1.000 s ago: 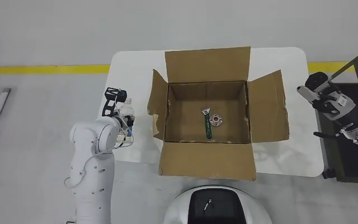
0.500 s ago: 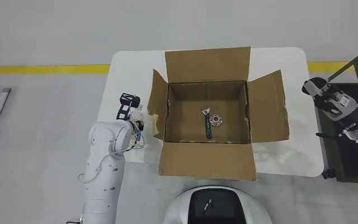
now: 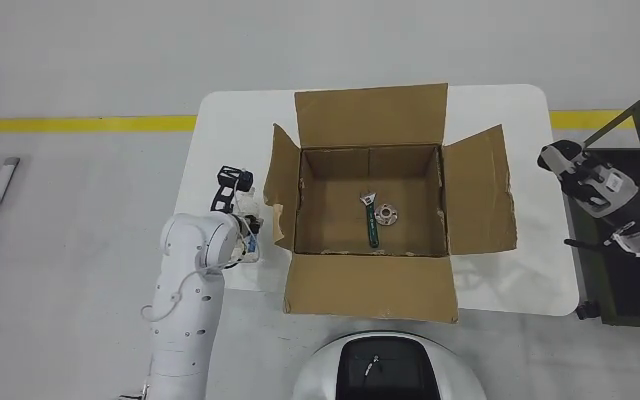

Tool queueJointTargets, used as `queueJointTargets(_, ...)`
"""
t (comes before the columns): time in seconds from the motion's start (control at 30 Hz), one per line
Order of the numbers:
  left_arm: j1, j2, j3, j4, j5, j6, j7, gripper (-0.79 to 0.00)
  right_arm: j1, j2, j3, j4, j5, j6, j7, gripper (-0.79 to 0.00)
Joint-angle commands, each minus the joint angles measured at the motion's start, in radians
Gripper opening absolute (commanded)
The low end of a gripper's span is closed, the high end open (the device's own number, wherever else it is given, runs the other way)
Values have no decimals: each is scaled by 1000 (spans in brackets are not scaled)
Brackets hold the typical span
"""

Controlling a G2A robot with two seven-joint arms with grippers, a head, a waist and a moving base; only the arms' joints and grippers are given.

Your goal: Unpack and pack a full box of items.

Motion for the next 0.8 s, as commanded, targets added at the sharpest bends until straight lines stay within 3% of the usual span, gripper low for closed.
queueJointTargets(0.0, -2, 1, -4, -6, -7, 3, -1, 0, 4, 0, -2, -2, 0, 0, -1, -736)
queueJointTargets(0.17, -5, 5, -20, -37, -16, 5, -5, 0, 24, 0, 1, -27, 0, 7, -14, -727)
queueJointTargets(0.23, -7, 7, -34, -56, -32, 7, -12, 0, 39, 0, 3, -53, 6, 13, -16, -776)
queueJointTargets(0.43, -7, 11, -55, -79, -43, 13, -17, 0, 116, 7, -44, -163, 9, 73, 89, -785)
queueJointTargets(0.77, -7, 11, -55, -79, -43, 13, -17, 0, 354, -1, -400, -184, -167, 301, 367, -785)
